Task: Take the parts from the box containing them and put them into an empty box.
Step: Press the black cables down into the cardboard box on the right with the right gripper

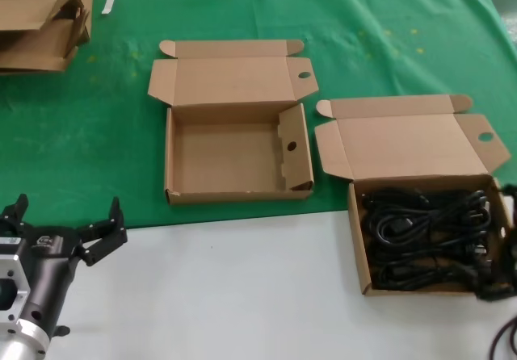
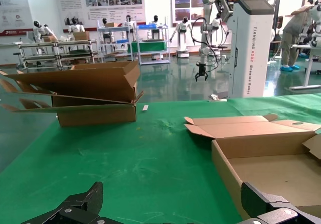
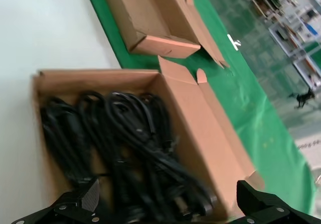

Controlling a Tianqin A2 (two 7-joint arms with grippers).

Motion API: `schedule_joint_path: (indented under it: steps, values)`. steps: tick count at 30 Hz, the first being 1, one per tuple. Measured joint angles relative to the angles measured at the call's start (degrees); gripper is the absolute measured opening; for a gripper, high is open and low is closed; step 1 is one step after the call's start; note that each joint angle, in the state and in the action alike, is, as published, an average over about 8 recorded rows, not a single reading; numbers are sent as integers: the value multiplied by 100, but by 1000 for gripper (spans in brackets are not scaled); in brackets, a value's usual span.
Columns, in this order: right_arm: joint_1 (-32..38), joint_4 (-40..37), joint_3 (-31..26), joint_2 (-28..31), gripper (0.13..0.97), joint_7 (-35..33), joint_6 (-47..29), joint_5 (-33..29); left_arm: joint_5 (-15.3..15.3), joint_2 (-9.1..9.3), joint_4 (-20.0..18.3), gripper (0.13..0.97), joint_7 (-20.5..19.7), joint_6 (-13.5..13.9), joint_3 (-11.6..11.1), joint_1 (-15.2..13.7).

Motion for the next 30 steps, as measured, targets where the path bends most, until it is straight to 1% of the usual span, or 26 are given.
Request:
schedule_joint_path:
  steps: [7, 14, 21, 24, 30]
  values:
    - [1188, -384, -484, -194, 966, -8, -615, -991, 0, 0, 0, 966, -1, 0, 0, 0]
    - [1959, -911, -931, -464, 966, -213, -1076, -1552, 1, 0, 0, 966, 0, 0, 0, 0]
    - [2448, -1388, -1152, -745, 966, -244, -1272, -1923, 1, 0, 0, 966, 0, 0, 0, 0]
    - [2543, -1463, -1191, -829, 966, -184, -1335, -2035, 1, 0, 0, 966, 0, 0, 0, 0]
    - [2591, -1505, -1225, -932, 934, -67, -1413, -2179, 1, 0, 0, 966, 0, 0, 0, 0]
